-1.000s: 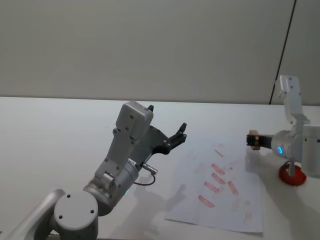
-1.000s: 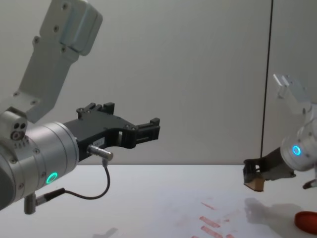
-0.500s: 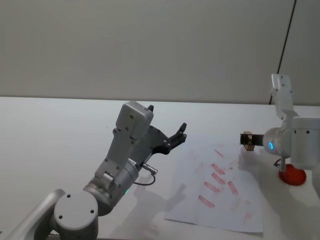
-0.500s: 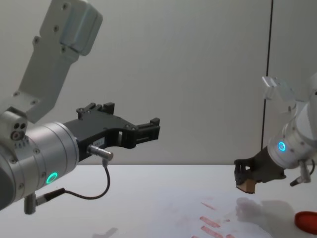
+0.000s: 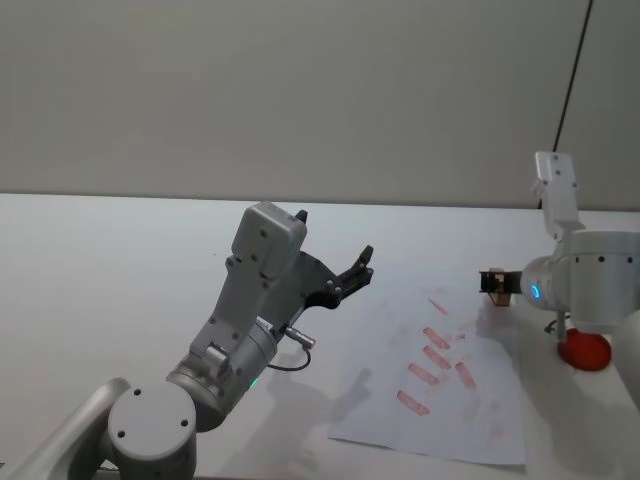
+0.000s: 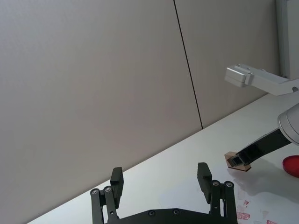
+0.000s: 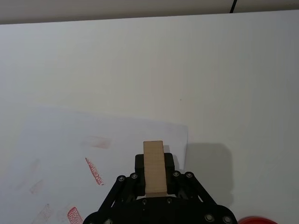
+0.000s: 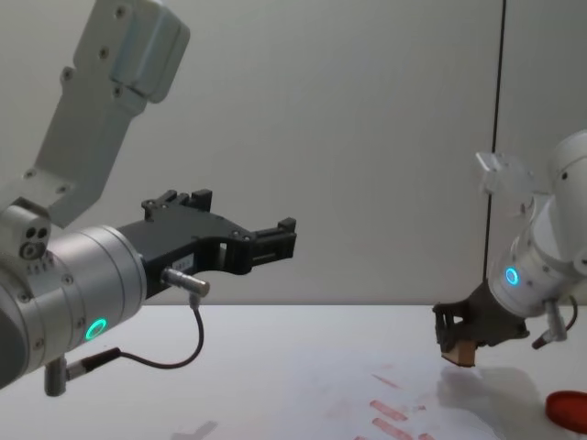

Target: Use the one hand to pick up the stamp and affix it onto the A4 paper.

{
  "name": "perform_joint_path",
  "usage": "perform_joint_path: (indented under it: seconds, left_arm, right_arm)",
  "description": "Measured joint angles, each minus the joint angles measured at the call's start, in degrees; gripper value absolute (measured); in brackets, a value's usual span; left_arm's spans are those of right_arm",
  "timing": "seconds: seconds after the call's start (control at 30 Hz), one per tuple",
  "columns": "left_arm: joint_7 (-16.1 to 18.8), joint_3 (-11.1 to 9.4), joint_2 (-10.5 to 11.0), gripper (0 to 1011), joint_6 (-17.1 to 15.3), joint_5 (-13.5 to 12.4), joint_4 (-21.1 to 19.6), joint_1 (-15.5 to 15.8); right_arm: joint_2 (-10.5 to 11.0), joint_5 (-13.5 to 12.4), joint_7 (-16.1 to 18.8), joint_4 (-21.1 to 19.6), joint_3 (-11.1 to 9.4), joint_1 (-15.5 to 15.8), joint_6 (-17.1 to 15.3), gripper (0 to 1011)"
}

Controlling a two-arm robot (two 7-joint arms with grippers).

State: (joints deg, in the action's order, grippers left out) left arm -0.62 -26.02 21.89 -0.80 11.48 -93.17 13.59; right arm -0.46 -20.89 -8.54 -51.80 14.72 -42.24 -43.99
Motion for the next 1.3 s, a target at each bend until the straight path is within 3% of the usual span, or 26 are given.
perform_joint_path:
  seconds: [0.6, 1.3]
  left_arm:
    - [0.0, 0.0, 0.0, 1002, 0.0, 0.0, 0.0, 0.0]
    - [0.0, 0.0, 0.0, 1002, 0.0, 0.0, 0.0, 0.0]
  right_arm:
    - [-0.78, 1.35, -0.43, 4.28, -0.39, -1.9, -0.16, 219]
    - [-1.19, 2.82, 0.12, 6.04, -0.59, -2.43, -0.31, 218]
